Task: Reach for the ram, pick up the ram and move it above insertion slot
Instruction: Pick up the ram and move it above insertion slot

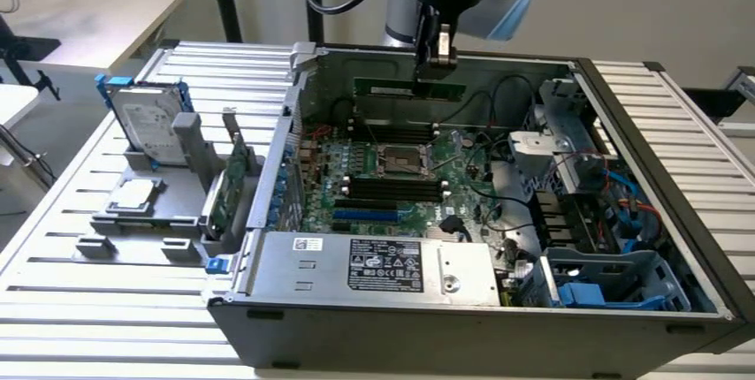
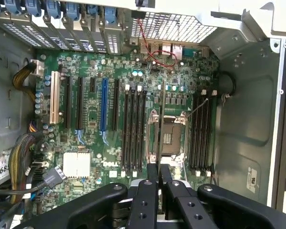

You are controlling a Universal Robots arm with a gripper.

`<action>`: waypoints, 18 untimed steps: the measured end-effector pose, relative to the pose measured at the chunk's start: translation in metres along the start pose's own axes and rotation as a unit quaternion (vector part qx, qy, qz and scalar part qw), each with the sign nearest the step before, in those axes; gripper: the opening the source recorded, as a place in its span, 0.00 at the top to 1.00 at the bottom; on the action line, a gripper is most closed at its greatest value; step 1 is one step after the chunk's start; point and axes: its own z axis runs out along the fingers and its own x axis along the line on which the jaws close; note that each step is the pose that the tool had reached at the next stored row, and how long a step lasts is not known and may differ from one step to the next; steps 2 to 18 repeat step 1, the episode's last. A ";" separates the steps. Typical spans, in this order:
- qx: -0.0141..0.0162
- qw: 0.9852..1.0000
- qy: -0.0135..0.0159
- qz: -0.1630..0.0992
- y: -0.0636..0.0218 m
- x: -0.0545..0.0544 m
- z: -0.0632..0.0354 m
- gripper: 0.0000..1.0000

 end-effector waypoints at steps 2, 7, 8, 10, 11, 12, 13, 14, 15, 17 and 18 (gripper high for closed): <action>0.000 1.000 0.000 0.000 0.0000 0.000 0.0000 0.86; 0.000 1.000 0.000 0.000 0.0000 0.000 0.0000 0.86; 0.000 1.000 0.000 0.000 0.0000 0.000 0.0000 0.86; 0.000 1.000 0.000 0.000 0.0000 0.000 0.0000 0.86; 0.000 1.000 0.000 0.000 0.0000 0.000 0.0000 0.86; 0.000 1.000 0.000 0.000 0.0000 0.000 0.0000 0.86; 0.000 1.000 0.000 0.000 0.0000 0.000 0.0000 0.86; 0.000 1.000 0.000 0.000 0.0000 0.000 0.0000 0.86; 0.000 1.000 0.000 0.000 0.0000 0.000 0.0000 0.86; 0.000 1.000 0.000 0.000 0.0000 0.000 0.0000 0.86; 0.000 1.000 0.000 0.000 0.0000 0.000 0.0000 0.86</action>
